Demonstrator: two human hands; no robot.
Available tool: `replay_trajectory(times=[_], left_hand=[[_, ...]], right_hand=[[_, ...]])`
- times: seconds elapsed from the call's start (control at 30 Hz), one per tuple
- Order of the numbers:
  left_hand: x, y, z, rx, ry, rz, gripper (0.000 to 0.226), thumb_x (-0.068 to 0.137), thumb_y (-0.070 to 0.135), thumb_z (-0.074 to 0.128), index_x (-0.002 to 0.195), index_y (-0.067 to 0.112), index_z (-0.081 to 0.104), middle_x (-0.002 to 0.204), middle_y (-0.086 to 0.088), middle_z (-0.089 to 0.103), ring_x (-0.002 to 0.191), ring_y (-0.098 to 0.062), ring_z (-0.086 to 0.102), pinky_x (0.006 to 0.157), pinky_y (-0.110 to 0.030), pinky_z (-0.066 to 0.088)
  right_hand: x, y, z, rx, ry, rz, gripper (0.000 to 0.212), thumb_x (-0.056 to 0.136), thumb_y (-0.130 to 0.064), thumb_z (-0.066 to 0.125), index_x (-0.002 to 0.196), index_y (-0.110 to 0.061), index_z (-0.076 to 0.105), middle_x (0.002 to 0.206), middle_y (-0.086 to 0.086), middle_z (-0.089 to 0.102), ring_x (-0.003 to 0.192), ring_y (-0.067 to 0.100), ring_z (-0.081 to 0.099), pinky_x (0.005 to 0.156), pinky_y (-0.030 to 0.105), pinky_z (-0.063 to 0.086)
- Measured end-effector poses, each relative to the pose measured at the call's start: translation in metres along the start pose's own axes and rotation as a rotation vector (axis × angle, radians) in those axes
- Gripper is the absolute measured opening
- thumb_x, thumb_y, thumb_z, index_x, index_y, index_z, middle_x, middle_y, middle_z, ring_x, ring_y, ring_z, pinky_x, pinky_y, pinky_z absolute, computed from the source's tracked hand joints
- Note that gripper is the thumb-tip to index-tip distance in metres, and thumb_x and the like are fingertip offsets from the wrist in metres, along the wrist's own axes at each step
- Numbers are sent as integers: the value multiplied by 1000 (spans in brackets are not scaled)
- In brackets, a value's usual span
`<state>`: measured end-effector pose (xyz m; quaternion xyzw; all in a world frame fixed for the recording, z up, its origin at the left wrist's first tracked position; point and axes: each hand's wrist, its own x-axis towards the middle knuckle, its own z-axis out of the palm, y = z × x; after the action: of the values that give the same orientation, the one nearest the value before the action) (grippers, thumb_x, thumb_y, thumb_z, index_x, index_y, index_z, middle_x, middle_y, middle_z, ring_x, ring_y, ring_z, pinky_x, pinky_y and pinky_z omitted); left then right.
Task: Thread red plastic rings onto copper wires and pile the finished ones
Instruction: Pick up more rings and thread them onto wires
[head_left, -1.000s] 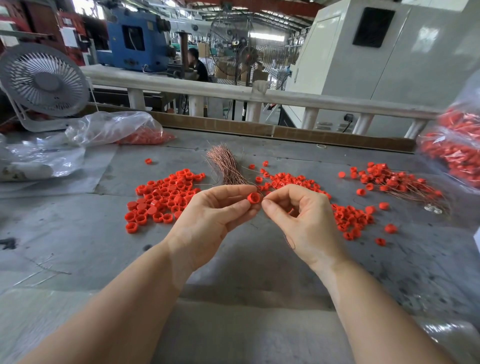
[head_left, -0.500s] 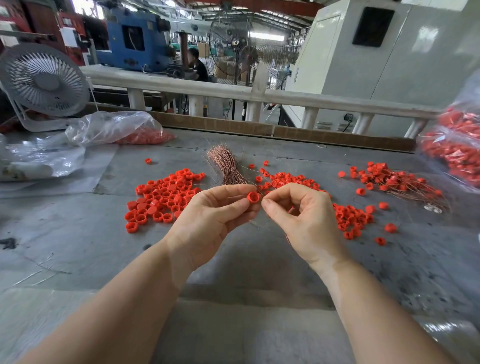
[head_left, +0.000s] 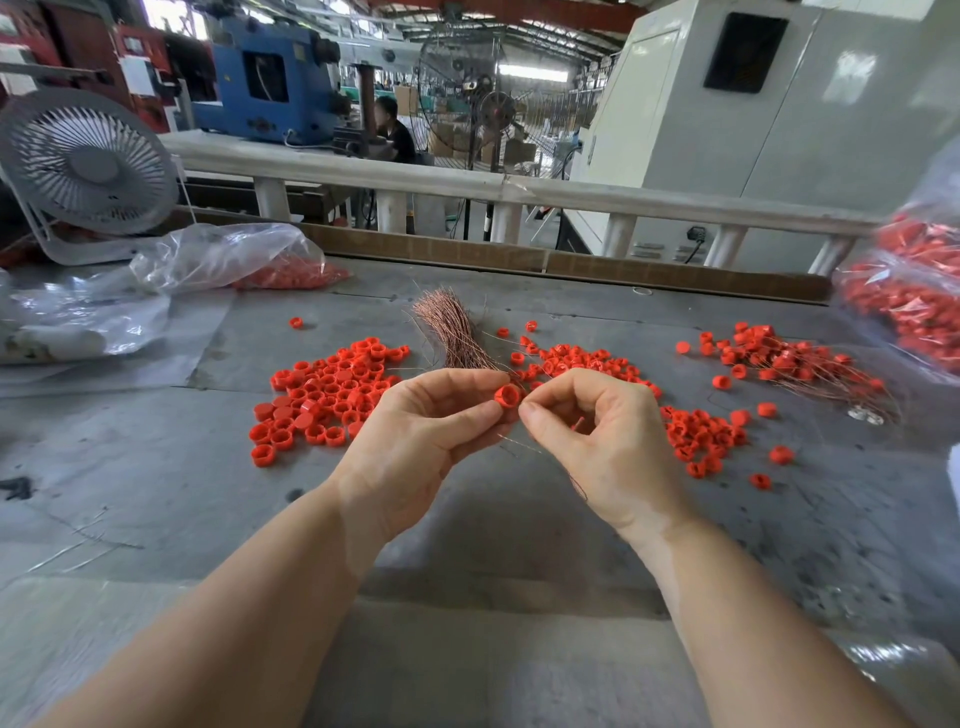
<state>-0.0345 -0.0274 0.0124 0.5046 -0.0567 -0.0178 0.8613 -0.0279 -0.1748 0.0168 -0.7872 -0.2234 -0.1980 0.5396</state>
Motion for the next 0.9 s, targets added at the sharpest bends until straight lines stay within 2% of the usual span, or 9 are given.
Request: replay_trajectory(times=[0.4, 0.6, 0.9], left_hand=[[-2, 2, 0, 6, 11, -13, 22, 60, -1, 62, 79, 5, 70, 76, -10, 72, 69, -15, 70, 64, -21, 56], [-1, 6, 0, -53, 7, -88, 16, 62, 4, 62, 72, 6, 76, 72, -10, 71, 62, -12, 68, 63, -18, 56], [-1, 4, 0, -64, 31, -94, 17, 63, 1, 61, 71, 4, 75, 75, -12, 72, 68, -15, 71, 60, -17, 55]], right_hand=[[0, 1, 0, -12, -8, 47, 21, 79, -2, 68, 63, -16, 65, 50, -12, 54, 47, -1, 47, 50, 9, 36], [0, 2, 0, -30, -6, 42, 19, 79, -2, 69, 64, -14, 66, 50, -12, 54, 47, 0, 45, 50, 9, 35], [-1, 4, 1, -65, 1, 17, 19, 78, -1, 68, 64, -14, 65, 53, -11, 55, 49, -1, 46, 51, 7, 35]])
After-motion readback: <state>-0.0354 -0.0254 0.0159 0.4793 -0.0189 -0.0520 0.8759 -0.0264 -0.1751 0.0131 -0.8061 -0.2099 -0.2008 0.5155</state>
